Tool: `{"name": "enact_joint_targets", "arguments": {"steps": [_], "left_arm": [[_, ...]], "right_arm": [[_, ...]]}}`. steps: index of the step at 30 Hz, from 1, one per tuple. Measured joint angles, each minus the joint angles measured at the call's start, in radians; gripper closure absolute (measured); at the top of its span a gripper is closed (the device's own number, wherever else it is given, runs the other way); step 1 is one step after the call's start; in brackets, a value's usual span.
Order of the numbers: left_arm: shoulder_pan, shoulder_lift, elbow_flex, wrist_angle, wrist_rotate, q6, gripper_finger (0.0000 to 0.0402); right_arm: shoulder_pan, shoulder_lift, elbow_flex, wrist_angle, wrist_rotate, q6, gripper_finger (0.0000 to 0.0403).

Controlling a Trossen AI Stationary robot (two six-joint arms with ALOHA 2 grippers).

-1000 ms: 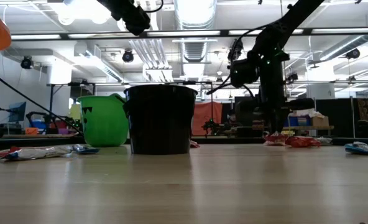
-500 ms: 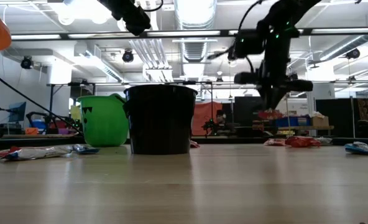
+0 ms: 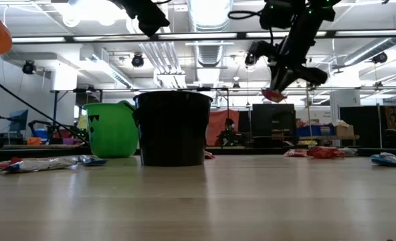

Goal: Sort candy
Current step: Put the red candy pack into the orange bucket

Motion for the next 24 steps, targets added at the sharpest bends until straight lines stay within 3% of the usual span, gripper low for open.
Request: {"name": "enact_joint_targets", "arguments": {"steps": [11,24], "left_arm": [[0.000,0.000,0.000,0.068,0.034,-0.104,0.0306],[0.007,-0.005,0.000,0.138,0.035,-0.186,0.0306]], "right_arm": [[0.064,0.001,0.029,0.201,-0.067,-0.067,0.0394],[0.159,0.166,0.400,0.184,-0.067,-0.276,0.0394]]}}
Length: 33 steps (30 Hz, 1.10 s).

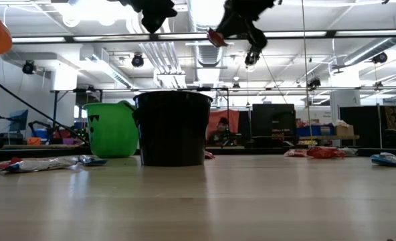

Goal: Sort candy
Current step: Put the red candy pack into the orange bucket

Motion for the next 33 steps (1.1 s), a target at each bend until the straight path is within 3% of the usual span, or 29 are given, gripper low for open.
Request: {"name": "enact_joint_targets", "arguments": {"steps": [15,20,33], "left_arm": [[0.045,-0.038,0.000,0.019,0.001,-0.095,0.0251],[0.050,-0.058,0.000,0.019,0.078,-0.097,0.0239],[0.061,-0.061,0.001,0.017,0.078,-0.139,0.0236]], "right_arm": [[0.039,0.256,0.374,-0.094,-0.040,-0.147,0.0394],[0.054,0.300,0.490,-0.161,-0.042,-0.190,0.0394],[0.127,0.306,0.528,-0.158,-0.045,-0.229,0.0394]]}}
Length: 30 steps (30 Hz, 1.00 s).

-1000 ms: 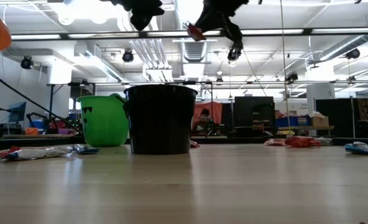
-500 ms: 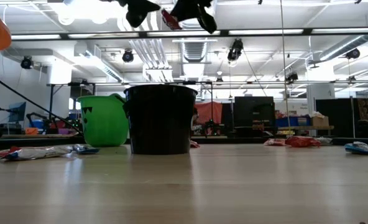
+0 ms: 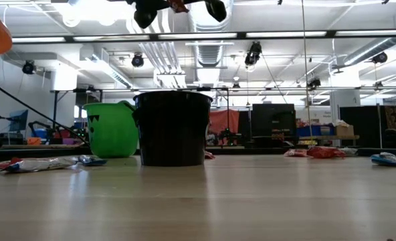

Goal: Sort candy
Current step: Put the red candy pack into the orange bucket

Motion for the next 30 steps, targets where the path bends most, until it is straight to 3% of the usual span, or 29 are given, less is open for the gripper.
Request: {"name": "enact_joint_targets", "arguments": {"steps": [7,30], "left_arm": [[0.000,0.002,0.000,0.009,0.079,-0.039,0.0237],[0.000,0.039,0.000,0.061,0.102,-0.025,0.0237]], "right_arm": [[0.006,0.000,0.007,0.012,0.013,-0.009,0.0394],[0.005,-0.001,0.007,0.065,0.024,-0.009,0.0394]]}}
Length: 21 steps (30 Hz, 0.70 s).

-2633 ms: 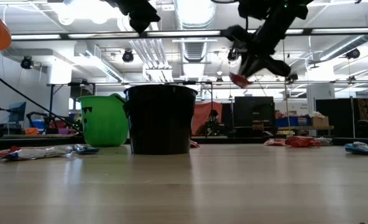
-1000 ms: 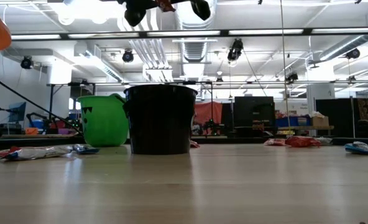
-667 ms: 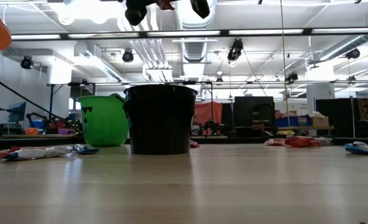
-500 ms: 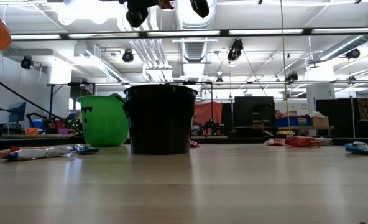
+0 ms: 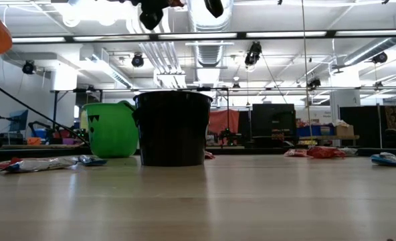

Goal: Sort candy
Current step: Put the red candy pack into the orange bucket

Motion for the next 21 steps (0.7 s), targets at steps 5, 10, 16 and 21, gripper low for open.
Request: {"name": "enact_joint_targets", "arguments": {"steps": [5,10,16,21], "left_arm": [[0.000,0.000,0.000,0.004,-0.001,0.047,0.0251],[0.000,0.000,0.000,0.008,-0.002,0.090,0.0314],[0.000,0.000,0.000,0.008,-0.002,0.127,0.0387],[-0.001,0.000,0.000,0.008,-0.002,0.143,0.0391]], "right_arm": [[0.000,0.000,0.000,-0.001,-0.001,-0.001,0.0394],[0.000,0.000,0.000,-0.004,-0.001,-0.001,0.0394],[-0.001,0.000,0.000,-0.007,-0.001,0.000,0.0394],[0.000,0.000,0.000,-0.006,-0.002,0.000,0.0394]]}}
